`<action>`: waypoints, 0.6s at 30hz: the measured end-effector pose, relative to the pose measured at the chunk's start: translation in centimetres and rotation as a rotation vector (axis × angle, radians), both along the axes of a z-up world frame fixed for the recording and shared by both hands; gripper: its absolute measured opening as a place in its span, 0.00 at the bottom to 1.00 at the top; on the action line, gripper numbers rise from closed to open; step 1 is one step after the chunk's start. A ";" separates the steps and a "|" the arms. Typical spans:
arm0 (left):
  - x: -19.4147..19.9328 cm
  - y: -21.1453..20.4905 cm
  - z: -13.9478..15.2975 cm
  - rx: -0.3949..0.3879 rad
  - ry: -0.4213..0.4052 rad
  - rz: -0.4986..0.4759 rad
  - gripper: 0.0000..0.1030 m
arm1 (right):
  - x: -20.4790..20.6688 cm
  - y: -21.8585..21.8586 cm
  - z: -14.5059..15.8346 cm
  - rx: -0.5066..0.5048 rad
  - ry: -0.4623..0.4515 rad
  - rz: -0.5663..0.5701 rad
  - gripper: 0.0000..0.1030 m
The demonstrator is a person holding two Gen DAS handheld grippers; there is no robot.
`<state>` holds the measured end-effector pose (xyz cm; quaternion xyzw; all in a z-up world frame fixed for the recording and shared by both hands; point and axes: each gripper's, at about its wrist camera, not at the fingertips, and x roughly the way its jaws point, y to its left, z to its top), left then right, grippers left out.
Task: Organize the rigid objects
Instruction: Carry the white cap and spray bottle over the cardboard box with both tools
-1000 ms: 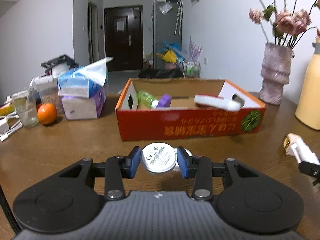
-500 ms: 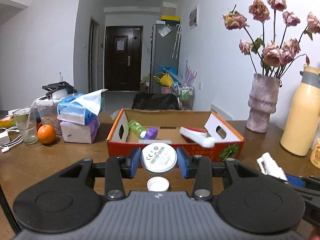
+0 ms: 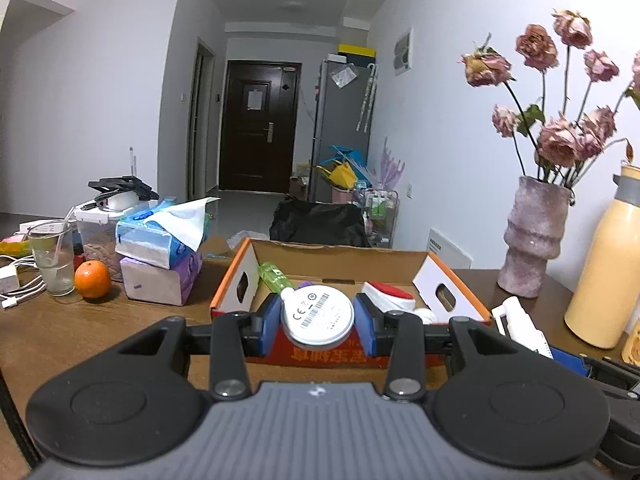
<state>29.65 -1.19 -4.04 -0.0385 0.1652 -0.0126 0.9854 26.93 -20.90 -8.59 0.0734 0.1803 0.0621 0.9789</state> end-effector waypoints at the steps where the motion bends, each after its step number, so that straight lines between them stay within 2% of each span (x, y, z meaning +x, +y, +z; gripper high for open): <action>1: 0.2 0.1 0.1 -0.004 -0.002 0.003 0.40 | 0.2 0.0 0.0 0.003 -0.003 0.000 0.26; 18: 5.0 0.1 0.5 -0.042 -0.008 0.043 0.39 | 5.2 0.6 -0.1 0.046 -0.006 0.010 0.26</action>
